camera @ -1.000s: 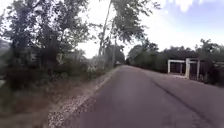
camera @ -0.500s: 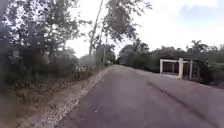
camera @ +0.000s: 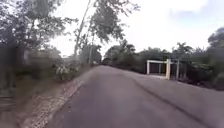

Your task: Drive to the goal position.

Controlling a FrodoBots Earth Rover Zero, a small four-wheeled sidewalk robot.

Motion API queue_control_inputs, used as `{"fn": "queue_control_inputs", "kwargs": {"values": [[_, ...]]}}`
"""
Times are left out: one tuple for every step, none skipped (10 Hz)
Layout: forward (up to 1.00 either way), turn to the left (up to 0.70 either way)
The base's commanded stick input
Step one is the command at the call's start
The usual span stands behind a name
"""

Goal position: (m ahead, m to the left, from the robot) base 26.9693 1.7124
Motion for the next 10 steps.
{"fn": "queue_control_inputs", "kwargs": {"values": [[1.00,0.00],[1.00,0.00],[1.00,0.00],[1.00,0.00],[1.00,0.00],[1.00,0.00],[1.00,0.00],[1.00,0.00],[1.00,0.00],[1.00,0.00]]}}
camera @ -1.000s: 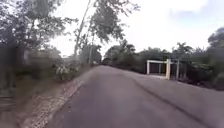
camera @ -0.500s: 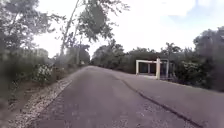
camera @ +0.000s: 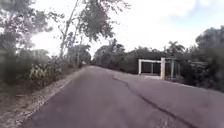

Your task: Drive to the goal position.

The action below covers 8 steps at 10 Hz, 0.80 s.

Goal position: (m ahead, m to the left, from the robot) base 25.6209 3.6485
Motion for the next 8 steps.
{"fn": "queue_control_inputs", "kwargs": {"values": [[1.00,0.00],[1.00,0.00],[1.00,0.00],[1.00,0.00],[1.00,0.00],[1.00,0.00],[1.00,0.00],[1.00,0.00]]}}
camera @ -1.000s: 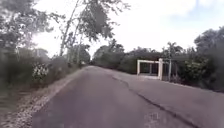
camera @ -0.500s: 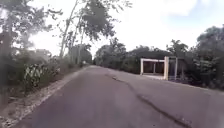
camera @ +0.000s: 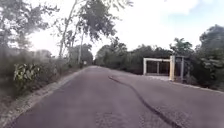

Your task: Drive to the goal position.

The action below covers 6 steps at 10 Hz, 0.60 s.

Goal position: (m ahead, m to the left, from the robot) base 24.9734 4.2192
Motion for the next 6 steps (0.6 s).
{"fn": "queue_control_inputs", "kwargs": {"values": [[1.00,0.00],[1.00,0.00],[1.00,0.00],[1.00,0.00],[1.00,0.00],[1.00,0.00]]}}
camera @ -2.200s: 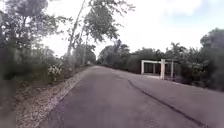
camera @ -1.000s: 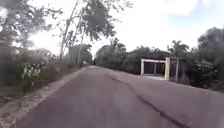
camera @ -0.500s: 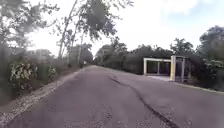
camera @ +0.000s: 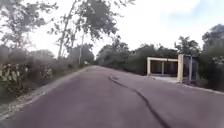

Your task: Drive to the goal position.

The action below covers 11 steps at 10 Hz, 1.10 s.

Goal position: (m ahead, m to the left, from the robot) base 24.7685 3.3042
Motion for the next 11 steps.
{"fn": "queue_control_inputs", "kwargs": {"values": [[1.00,0.00],[1.00,0.00],[1.00,0.00],[1.00,0.00],[1.00,0.00],[1.00,0.00],[1.00,0.00],[1.00,0.00],[1.00,0.00],[1.00,0.00],[1.00,0.00]]}}
